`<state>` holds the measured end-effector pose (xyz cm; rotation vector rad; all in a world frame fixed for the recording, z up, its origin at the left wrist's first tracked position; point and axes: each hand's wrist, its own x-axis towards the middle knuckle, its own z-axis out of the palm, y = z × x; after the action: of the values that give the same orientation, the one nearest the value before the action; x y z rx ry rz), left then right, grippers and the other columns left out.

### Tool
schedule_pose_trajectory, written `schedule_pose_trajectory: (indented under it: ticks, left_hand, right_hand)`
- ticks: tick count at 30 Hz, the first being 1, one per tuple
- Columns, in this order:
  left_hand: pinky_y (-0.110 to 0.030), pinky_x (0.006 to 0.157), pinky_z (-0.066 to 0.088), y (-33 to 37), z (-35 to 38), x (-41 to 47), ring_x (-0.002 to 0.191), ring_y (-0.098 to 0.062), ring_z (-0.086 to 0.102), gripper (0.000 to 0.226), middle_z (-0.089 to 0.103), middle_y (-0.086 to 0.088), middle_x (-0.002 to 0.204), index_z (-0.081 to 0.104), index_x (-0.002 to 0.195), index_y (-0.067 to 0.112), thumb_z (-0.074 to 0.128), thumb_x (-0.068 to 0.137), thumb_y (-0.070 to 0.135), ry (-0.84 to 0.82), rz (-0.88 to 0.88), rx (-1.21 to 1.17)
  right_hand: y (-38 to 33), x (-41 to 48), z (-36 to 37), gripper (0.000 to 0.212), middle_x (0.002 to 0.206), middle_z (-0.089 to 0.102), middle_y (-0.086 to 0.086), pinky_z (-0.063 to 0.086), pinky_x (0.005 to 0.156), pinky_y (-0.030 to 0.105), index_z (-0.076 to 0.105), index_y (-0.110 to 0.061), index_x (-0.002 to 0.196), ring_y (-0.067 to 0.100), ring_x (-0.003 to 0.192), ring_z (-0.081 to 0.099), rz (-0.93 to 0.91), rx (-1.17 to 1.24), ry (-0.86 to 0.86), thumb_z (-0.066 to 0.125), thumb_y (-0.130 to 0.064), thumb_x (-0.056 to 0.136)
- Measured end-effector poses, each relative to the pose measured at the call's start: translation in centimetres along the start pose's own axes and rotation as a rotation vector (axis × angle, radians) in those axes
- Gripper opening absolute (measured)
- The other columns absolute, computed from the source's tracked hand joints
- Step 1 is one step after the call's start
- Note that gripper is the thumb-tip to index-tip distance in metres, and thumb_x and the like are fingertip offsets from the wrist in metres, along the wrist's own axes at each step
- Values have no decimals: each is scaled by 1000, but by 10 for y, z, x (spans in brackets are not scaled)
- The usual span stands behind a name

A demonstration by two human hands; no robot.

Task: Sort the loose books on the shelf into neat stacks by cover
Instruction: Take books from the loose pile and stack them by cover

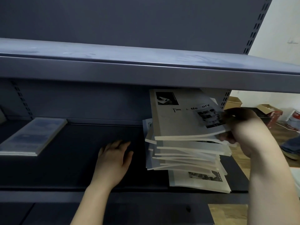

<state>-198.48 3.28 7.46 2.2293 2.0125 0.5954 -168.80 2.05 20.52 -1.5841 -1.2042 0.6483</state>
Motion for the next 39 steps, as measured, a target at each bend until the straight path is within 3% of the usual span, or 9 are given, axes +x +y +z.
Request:
schedule_pose_trajectory:
  ticks: [7,12,15,20,24,29,33,36,39]
  left_hand:
    - [-33,110,19,-38,-3,-12,134,-15,31,47,34,9,149,33,144,33,31,98,45,7,-31,-24]
    - [-32,110,19,-85,-13,-19,134,-15,31,47,34,10,149,31,145,34,31,99,45,3,-34,-21]
    - [-35,108,24,-123,-19,-23,132,-18,37,46,41,6,145,38,143,31,37,98,43,4,-28,1]
    - [-40,85,47,-198,-30,-33,104,-24,62,44,65,0,118,62,124,23,39,92,44,22,1,65]
    - [-39,73,51,-250,-40,-42,90,-23,67,49,69,1,106,68,112,22,34,87,46,-11,11,112]
    - [-39,80,49,-299,-44,-51,98,-21,64,52,66,4,112,67,114,23,32,88,50,-19,23,84]
    - [-40,84,48,-311,-44,-52,100,-22,62,50,64,3,114,67,114,22,33,90,48,11,67,52]
    - [-41,84,49,-316,-42,-54,98,-23,62,48,63,3,114,68,113,20,35,89,45,30,82,40]
    - [-41,84,48,-320,-39,-55,98,-23,61,48,63,2,114,68,113,20,36,89,45,54,95,44]
  right_hand:
    - [-21,-20,40,15,91,57,9,41,31,16,50,-5,113,13,29,54,-1,220,-3,46,-7,99]
    - [-32,-43,90,17,88,62,19,42,34,20,51,-3,115,17,33,55,-64,146,-43,46,-11,100]
    - [-38,-61,129,11,82,63,16,43,35,22,53,-8,105,19,34,57,-92,80,-35,44,-11,101]
    - [-35,-89,197,9,85,63,5,46,37,23,52,-16,107,15,36,60,-75,0,22,47,-18,100]
    - [-17,-102,251,16,96,64,11,45,35,20,52,-13,115,19,38,61,38,52,40,47,-19,100]
    - [3,-128,305,8,92,60,-1,50,50,25,55,-17,103,22,77,64,187,195,-34,48,-18,100]
    - [16,-142,334,12,96,61,-1,52,52,25,55,-16,110,19,81,64,256,226,-55,48,-18,100]
    - [23,-143,344,24,95,62,-8,50,60,25,58,-14,120,17,80,65,193,19,-58,51,-22,99]
    - [29,-144,345,37,106,59,-5,38,76,22,56,-14,130,22,106,60,52,-339,-55,59,-23,95]
